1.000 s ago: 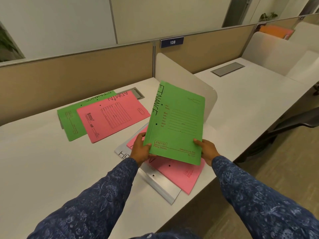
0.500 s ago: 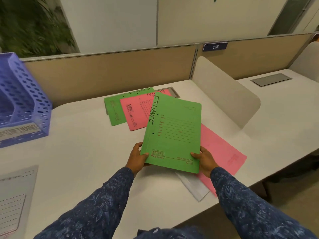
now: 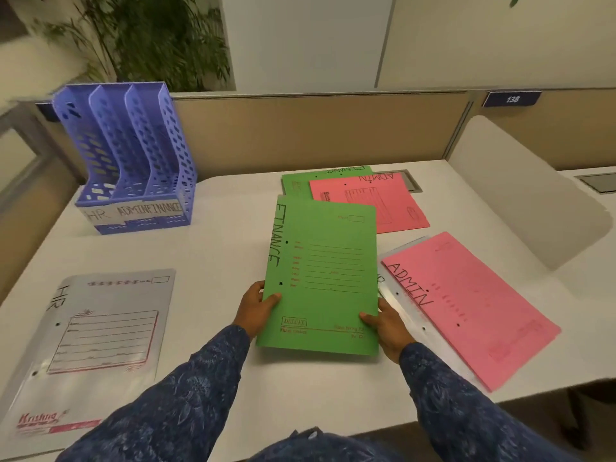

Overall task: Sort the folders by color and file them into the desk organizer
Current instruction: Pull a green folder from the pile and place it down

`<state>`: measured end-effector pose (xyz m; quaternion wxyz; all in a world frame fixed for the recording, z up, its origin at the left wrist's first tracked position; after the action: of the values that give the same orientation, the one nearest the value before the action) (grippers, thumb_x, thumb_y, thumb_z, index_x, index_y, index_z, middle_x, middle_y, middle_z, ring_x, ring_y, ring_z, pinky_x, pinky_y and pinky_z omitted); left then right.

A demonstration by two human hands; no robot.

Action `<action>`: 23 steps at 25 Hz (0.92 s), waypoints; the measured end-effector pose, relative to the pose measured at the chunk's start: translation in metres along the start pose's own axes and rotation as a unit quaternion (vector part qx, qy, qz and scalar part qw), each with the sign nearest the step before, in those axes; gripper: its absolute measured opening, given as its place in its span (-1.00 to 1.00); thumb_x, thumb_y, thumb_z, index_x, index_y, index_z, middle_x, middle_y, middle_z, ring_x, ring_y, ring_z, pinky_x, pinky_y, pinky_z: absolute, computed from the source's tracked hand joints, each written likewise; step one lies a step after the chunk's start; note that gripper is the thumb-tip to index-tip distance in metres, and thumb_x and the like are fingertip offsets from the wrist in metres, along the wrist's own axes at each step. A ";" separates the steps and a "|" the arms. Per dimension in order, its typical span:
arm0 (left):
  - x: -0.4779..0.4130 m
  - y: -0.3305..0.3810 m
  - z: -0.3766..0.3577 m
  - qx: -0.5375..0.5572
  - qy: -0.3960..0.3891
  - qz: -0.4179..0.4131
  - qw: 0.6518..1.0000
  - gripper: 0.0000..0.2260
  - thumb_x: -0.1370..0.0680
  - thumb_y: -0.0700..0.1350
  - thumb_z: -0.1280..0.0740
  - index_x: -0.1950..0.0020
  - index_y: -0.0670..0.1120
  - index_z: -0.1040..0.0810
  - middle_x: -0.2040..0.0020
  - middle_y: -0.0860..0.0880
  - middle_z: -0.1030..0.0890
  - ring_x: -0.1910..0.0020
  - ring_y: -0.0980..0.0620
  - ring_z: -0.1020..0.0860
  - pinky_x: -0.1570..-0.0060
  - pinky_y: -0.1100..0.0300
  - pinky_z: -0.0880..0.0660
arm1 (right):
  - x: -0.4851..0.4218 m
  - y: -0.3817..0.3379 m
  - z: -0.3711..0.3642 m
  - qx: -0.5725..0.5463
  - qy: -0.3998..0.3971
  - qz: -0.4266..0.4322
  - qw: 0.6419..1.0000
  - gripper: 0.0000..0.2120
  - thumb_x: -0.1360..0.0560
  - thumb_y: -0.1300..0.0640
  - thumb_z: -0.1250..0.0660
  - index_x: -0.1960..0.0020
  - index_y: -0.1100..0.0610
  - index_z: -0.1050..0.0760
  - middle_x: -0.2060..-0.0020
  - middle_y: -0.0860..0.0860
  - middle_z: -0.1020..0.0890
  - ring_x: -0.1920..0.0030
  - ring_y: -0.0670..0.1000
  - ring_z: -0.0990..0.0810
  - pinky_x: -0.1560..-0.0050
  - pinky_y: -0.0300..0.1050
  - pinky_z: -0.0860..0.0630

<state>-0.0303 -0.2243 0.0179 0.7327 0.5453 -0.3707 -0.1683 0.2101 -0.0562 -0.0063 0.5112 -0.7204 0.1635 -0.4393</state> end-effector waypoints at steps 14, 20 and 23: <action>0.056 -0.072 0.131 -0.173 0.077 -0.007 0.982 -0.47 -0.56 -0.18 -0.37 -0.48 -0.09 -0.24 -0.34 -0.07 -0.45 -0.27 -0.08 -0.48 -0.30 -0.03 -0.46 | 0.016 0.053 -0.138 0.203 -0.038 0.016 0.978 -0.75 -0.55 0.32 -0.29 -0.20 0.13 -0.43 -0.14 0.10 -0.62 -0.02 0.08 -0.66 0.05 -0.07 -0.63; 0.066 -0.088 0.141 -0.230 0.081 -0.004 0.970 -0.46 -0.55 -0.17 -0.35 -0.49 -0.07 -0.24 -0.30 -0.11 -0.40 -0.25 -0.07 -0.46 -0.29 0.02 -0.43 | 0.034 0.063 -0.154 0.306 0.003 0.061 0.950 -0.55 -0.53 0.30 -0.28 -0.39 0.22 -0.28 -0.21 0.14 -0.53 -0.08 0.09 -0.55 -0.11 -0.01 -0.53; 0.069 -0.092 0.136 -0.279 0.085 -0.006 0.956 -0.47 -0.57 -0.13 -0.33 -0.49 -0.07 -0.21 -0.25 -0.12 -0.38 -0.20 -0.10 -0.47 -0.23 0.04 -0.45 | 0.039 0.063 -0.157 0.315 0.026 0.079 0.945 -0.44 -0.49 0.33 -0.30 -0.45 0.24 -0.22 -0.26 0.15 -0.48 -0.18 0.12 -0.50 -0.23 -0.01 -0.46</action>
<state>-0.0683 -0.3930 -0.0245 0.8836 0.3334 -0.2417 -0.2228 0.1201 -0.2026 -0.0296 0.7405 -0.4961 0.0859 -0.4451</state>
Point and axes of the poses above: each hand's wrist, its own x-axis away from the middle knuckle, its own z-axis out of the back of the hand, y = z × x, the point moved 4 cm from there along -x, towards the middle knuckle
